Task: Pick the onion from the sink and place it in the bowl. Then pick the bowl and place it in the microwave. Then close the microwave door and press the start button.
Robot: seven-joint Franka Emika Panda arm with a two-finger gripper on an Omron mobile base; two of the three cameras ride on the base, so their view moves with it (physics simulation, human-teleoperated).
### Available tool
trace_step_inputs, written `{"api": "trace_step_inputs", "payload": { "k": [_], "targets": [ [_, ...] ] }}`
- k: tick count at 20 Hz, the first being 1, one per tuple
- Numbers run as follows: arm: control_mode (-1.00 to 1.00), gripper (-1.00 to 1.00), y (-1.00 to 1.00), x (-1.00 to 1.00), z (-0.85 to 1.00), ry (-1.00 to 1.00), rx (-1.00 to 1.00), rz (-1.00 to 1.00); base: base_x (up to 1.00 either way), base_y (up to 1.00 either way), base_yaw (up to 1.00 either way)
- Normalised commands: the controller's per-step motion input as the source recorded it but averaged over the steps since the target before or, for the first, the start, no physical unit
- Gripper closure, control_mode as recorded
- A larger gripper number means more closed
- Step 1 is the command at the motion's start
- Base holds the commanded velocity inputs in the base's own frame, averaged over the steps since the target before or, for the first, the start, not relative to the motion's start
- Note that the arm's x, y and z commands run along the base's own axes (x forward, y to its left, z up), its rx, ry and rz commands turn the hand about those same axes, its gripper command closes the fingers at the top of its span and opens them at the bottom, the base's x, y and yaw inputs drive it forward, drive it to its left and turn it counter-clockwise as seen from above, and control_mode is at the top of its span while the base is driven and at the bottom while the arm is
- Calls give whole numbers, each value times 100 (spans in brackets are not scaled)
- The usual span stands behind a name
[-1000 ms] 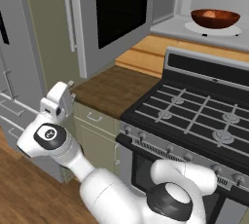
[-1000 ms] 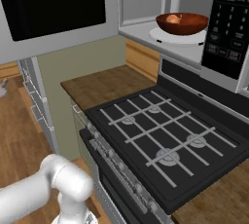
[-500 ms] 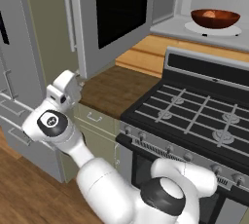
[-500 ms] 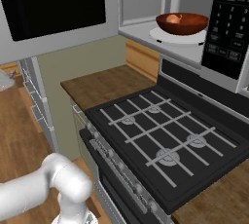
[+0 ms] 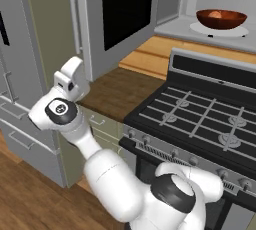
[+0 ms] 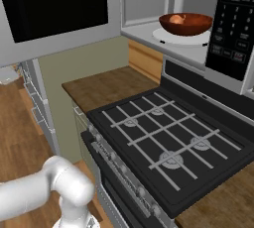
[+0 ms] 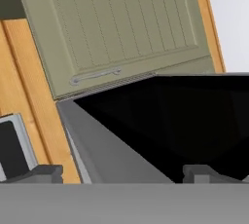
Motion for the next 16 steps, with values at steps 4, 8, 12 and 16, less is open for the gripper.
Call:
{"api": "trace_step_inputs", "payload": {
  "k": [4,8,12,16],
  "targets": [
    [-100,-100,-11,29,11,7,-4,-3,0,0,0],
    [-100,-100,-59,0,38,1,0,0,0,0,0],
    [-100,-100,-56,-23,52,0,0,0,0,0,0],
    [-100,-100,-84,-44,54,-1,0,0,0,0,0]
  ]
}}
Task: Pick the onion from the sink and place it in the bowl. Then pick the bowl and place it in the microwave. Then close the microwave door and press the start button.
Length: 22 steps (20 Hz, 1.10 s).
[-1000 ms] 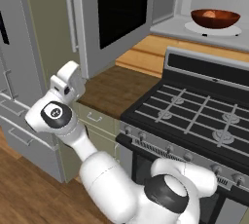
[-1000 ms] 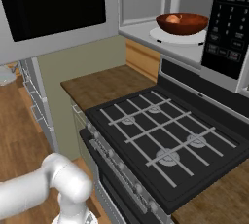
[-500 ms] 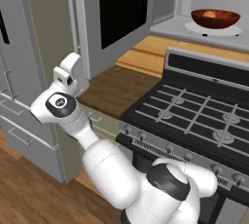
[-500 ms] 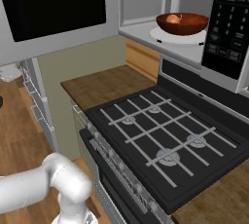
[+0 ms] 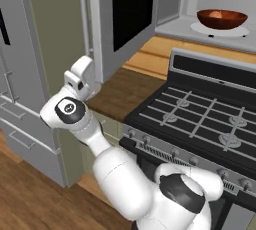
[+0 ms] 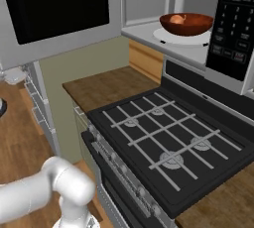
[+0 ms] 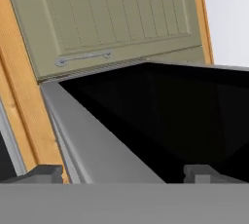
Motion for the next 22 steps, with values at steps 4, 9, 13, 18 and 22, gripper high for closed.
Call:
{"api": "trace_step_inputs", "payload": {
  "k": [4,9,13,18,22],
  "targets": [
    [-100,-100,-91,-43,59,0,0,0,0,0,0],
    [-100,-100,-80,-36,72,2,15,0,0,0,0],
    [-100,-100,-62,-29,90,0,21,0,0,0,0],
    [-100,-100,-75,-31,95,0,19,0,0,0,0],
    [-100,-100,-88,-26,97,0,14,0,0,0,0]
  ]
}}
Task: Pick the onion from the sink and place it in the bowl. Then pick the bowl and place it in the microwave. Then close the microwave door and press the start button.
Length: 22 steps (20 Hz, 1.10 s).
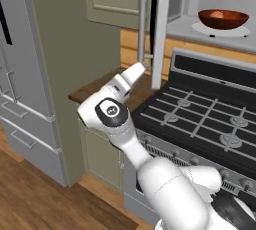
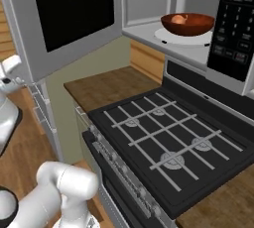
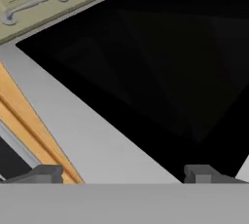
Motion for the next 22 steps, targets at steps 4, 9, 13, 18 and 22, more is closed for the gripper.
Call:
{"api": "trace_step_inputs", "payload": {
  "k": [4,9,13,18,22],
  "targets": [
    [-100,-100,-92,-19,100,0,11,0,0,0,0],
    [-100,-100,-95,0,87,1,7,0,0,0,0],
    [-100,-100,-89,0,84,0,9,0,0,0,0],
    [-100,-100,-77,0,89,0,7,0,0,0,0],
    [-100,-100,-56,10,95,0,8,0,0,0,0]
  ]
}}
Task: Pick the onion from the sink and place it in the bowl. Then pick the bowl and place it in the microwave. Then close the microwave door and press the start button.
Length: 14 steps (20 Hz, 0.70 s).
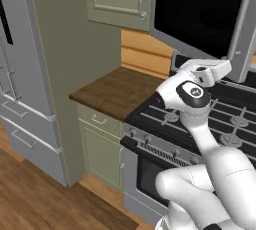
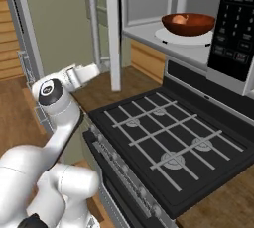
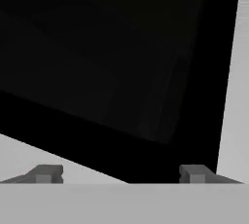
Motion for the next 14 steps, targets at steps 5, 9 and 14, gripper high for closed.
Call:
{"api": "trace_step_inputs", "payload": {
  "k": [5,9,14],
  "targets": [
    [-100,-100,-30,37,77,-9,9,6,0,0,0],
    [-100,-100,-26,46,60,-13,12,8,0,0,0],
    [-100,-100,-7,63,20,-4,7,5,0,0,0]
  ]
}}
